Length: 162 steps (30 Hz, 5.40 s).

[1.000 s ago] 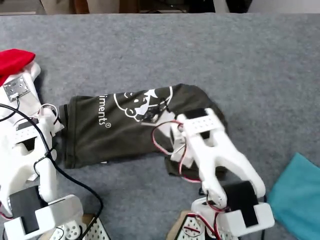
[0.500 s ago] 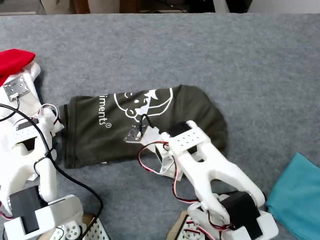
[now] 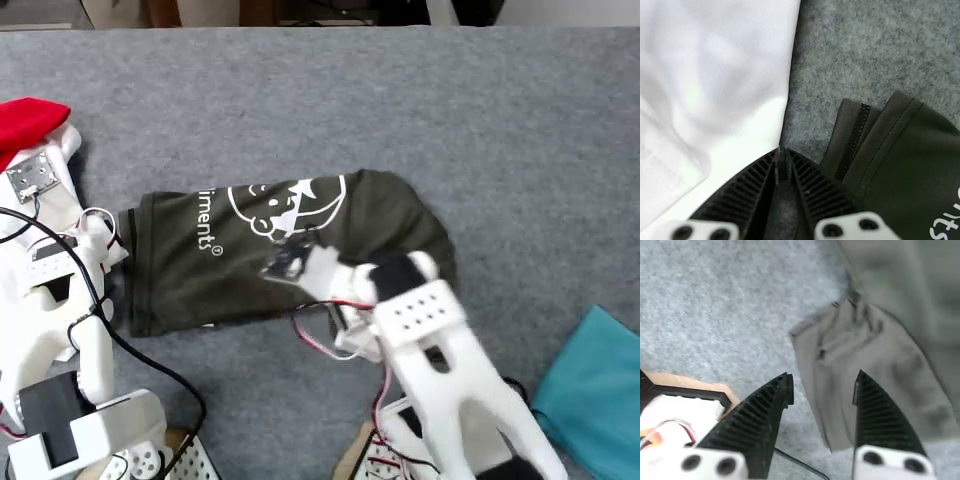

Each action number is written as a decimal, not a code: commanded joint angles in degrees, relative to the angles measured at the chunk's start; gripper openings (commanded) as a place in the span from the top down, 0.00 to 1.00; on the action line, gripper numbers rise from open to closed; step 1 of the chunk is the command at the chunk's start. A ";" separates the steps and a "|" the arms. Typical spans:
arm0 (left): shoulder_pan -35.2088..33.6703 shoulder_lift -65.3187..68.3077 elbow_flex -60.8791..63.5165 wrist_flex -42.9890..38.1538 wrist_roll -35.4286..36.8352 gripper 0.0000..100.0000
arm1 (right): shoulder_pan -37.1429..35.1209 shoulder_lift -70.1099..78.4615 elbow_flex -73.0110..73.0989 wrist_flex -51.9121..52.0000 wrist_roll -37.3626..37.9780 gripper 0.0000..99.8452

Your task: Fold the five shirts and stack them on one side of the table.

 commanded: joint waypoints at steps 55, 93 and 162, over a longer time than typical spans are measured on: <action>0.00 -0.13 -2.55 0.44 0.09 0.98 | 12.18 5.14 19.82 -22.77 18.02 0.99; 0.00 -0.13 -2.55 0.35 -0.97 0.98 | 9.01 50.95 -52.62 -1.58 29.27 0.83; 0.09 -0.13 -2.55 0.44 -0.97 0.98 | 12.35 47.87 -38.90 -11.43 24.00 0.99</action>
